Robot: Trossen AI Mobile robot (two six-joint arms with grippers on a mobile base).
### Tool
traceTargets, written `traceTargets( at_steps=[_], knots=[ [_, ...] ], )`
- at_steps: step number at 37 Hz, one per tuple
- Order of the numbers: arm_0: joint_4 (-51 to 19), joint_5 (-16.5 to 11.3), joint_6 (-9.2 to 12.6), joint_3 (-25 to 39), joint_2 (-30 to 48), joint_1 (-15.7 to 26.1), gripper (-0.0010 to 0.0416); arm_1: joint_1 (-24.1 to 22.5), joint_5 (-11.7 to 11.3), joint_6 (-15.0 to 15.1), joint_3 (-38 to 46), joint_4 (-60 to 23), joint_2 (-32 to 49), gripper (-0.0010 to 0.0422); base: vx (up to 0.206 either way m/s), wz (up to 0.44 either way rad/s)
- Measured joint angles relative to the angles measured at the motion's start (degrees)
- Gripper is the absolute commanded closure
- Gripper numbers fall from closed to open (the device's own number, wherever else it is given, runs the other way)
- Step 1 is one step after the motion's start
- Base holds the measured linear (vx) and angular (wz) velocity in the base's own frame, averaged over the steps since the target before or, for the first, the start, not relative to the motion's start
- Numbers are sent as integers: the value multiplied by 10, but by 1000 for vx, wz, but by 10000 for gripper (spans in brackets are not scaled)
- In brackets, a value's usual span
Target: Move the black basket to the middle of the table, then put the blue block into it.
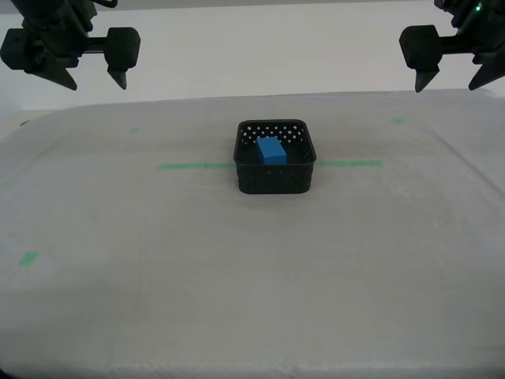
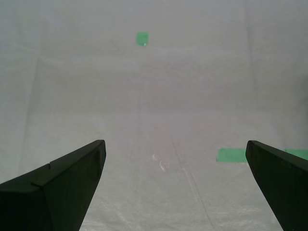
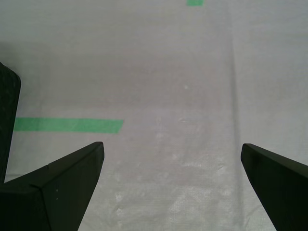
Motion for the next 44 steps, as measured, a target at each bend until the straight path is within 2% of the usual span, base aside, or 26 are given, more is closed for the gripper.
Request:
traceTargets(
  at_steps=[44],
  knots=[
    [0,0,0,0,0,1,7,0,0,0,0,0,0,12,0,0]
  ],
)
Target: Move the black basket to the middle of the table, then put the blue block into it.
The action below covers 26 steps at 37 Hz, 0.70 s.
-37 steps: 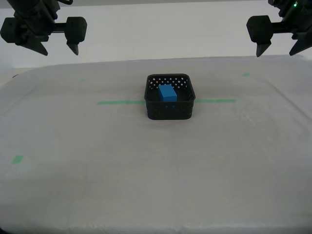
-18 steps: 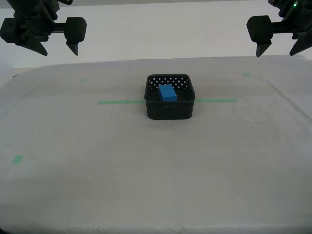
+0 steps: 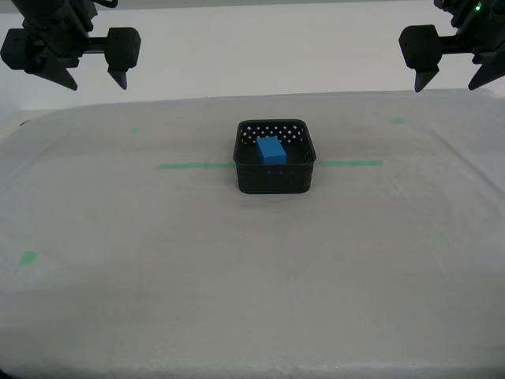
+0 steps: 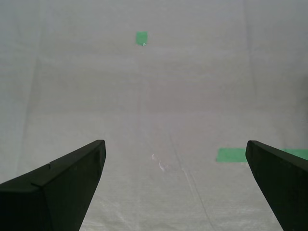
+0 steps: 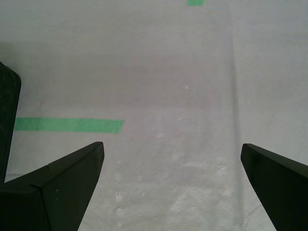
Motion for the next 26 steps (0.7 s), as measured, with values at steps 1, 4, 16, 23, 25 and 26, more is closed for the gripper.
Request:
traceTargets(
  at_steps=[1,4,16,23,25,26],
  knots=[
    [0,0,0,0,0,0,7,0,0,0,0,0,0,12,0,0],
    [0,0,0,0,0,-1,7,0,0,0,0,0,0,12,0,0],
    [0,0,0,0,0,-1,7,0,0,0,0,0,0,12,0,0],
    [0,0,0,0,0,-1,7,0,0,0,0,0,0,12,0,0],
    [0,0,0,0,0,-1,7,0,0,0,0,0,0,12,0,0],
    [0,0,0,0,0,-1,7,0,0,0,0,0,0,12,0,0]
  ],
)
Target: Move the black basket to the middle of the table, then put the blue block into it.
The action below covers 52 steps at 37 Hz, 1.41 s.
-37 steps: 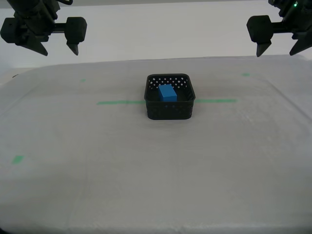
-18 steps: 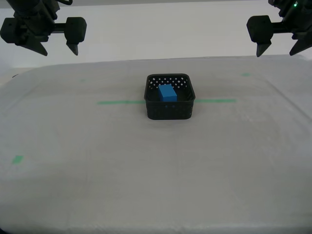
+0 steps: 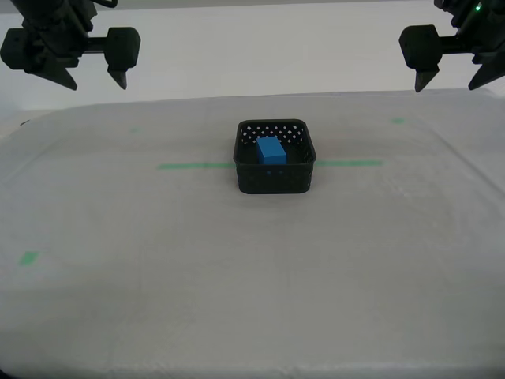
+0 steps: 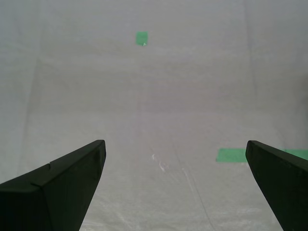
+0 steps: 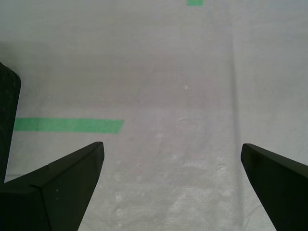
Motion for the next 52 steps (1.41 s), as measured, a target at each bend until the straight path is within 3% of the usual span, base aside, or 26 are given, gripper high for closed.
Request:
traceTargets(
  at_steps=[52],
  knots=[
    [0,0,0,0,0,0,7,0,0,0,0,0,0,12,0,0]
  ],
)
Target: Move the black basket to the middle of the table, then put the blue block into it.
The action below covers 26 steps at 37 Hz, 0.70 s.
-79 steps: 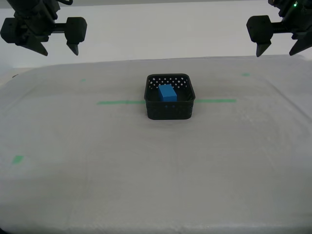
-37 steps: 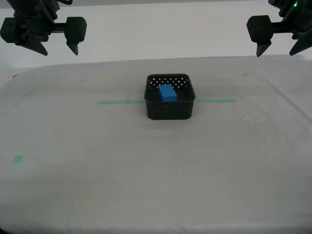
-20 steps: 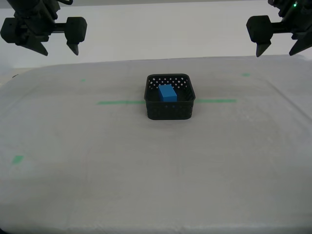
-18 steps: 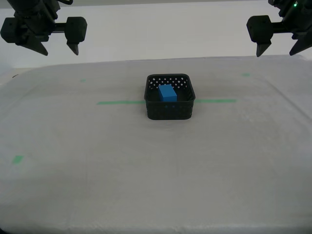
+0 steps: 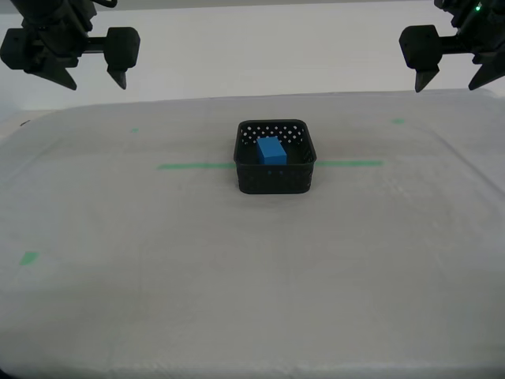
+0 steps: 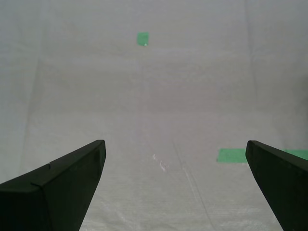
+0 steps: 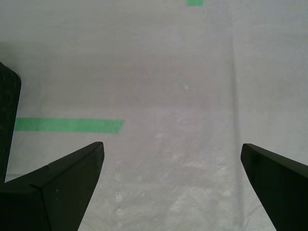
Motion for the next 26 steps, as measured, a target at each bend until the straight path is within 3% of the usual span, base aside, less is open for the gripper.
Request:
traceTargets(
  at_steps=[26],
  knots=[
    [0,0,0,0,0,0,7,0,0,0,0,0,0,12,0,0]
  ],
)
